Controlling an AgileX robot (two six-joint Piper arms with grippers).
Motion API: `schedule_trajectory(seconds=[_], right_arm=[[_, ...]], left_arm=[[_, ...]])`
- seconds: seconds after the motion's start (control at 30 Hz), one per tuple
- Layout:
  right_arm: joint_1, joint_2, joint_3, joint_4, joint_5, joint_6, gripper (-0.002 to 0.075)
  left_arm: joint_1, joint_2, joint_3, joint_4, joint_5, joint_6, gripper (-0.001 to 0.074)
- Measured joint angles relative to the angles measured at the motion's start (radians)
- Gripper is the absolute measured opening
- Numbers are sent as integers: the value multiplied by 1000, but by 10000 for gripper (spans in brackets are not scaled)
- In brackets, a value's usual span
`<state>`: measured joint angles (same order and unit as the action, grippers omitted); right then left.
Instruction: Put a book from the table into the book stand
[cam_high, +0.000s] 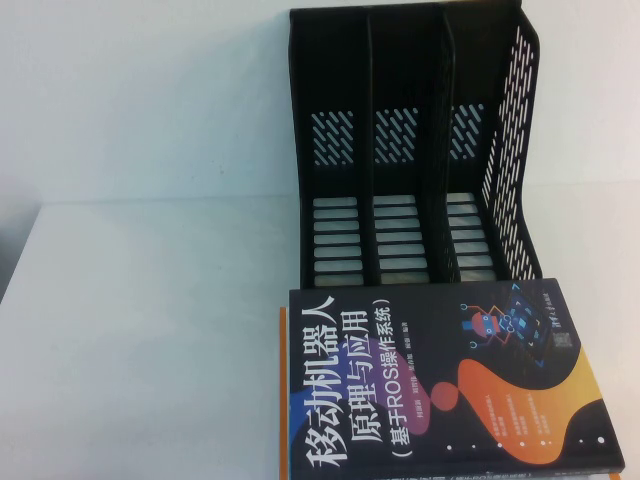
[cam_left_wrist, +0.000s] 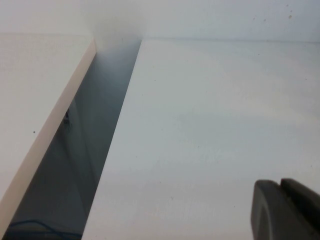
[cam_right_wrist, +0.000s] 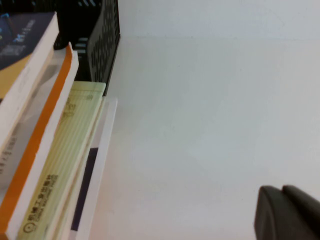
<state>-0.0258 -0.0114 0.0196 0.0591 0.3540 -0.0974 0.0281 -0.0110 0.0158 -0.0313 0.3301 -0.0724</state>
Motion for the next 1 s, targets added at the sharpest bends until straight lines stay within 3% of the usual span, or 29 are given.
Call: schedule_trajectory(seconds=[0.7, 1.0], right_arm=[[0, 0, 2, 0, -18, 0, -3], [0, 0, 8, 0, -199, 0, -3]], left_arm=[[0, 0, 2, 0, -39, 0, -4], [0, 0, 6, 0, -169, 0, -4]])
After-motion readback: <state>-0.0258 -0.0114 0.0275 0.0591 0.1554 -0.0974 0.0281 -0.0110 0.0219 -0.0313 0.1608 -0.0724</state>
